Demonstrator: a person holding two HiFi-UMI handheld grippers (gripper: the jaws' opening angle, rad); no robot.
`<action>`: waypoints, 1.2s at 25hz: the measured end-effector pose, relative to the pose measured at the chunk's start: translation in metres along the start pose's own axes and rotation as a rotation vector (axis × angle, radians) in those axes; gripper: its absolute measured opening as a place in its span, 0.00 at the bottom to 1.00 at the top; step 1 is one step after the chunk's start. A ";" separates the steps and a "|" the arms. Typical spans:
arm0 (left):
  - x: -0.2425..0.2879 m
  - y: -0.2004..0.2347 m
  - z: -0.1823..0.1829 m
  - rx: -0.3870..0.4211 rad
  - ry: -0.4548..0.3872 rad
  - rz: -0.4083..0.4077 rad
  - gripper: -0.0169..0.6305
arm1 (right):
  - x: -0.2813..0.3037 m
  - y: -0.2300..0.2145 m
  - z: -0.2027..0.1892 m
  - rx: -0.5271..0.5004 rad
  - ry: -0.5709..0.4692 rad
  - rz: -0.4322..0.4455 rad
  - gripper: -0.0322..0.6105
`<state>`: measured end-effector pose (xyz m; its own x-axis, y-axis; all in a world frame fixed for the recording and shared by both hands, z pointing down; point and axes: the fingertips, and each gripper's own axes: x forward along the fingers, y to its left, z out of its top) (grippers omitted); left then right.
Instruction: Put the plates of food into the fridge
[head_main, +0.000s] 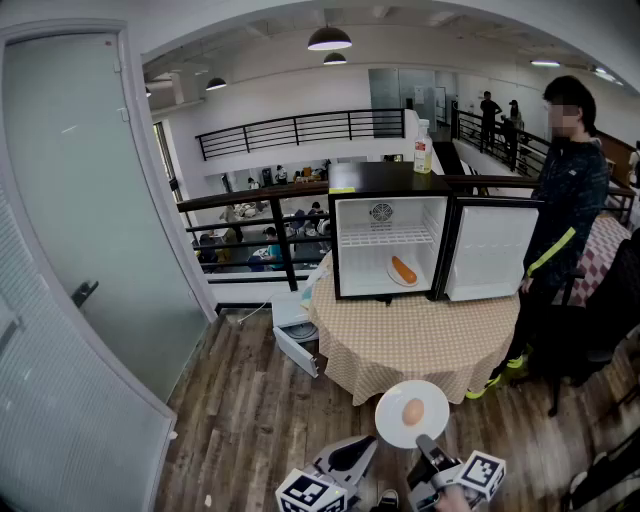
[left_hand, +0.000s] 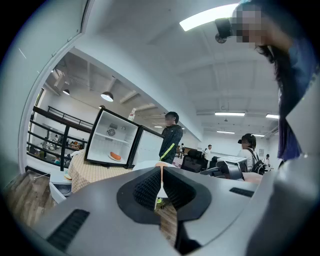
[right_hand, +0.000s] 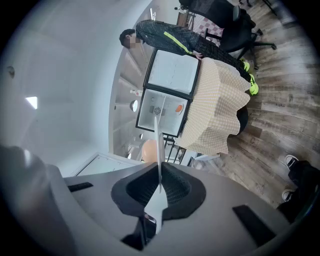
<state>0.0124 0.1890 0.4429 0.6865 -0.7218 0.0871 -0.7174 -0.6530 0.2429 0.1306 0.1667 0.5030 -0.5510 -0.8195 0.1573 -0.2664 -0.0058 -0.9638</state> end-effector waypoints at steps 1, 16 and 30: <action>-0.001 0.000 0.001 -0.006 -0.004 -0.001 0.05 | -0.001 0.000 0.001 -0.003 -0.003 -0.002 0.09; 0.016 0.024 0.006 -0.031 -0.010 0.030 0.05 | 0.017 -0.014 0.020 -0.026 0.015 -0.036 0.09; 0.104 0.043 0.017 0.005 0.005 0.016 0.05 | 0.055 -0.032 0.093 -0.025 0.014 -0.042 0.09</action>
<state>0.0505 0.0818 0.4463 0.6758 -0.7309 0.0953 -0.7286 -0.6428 0.2365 0.1818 0.0686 0.5225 -0.5498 -0.8109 0.2003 -0.3089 -0.0255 -0.9508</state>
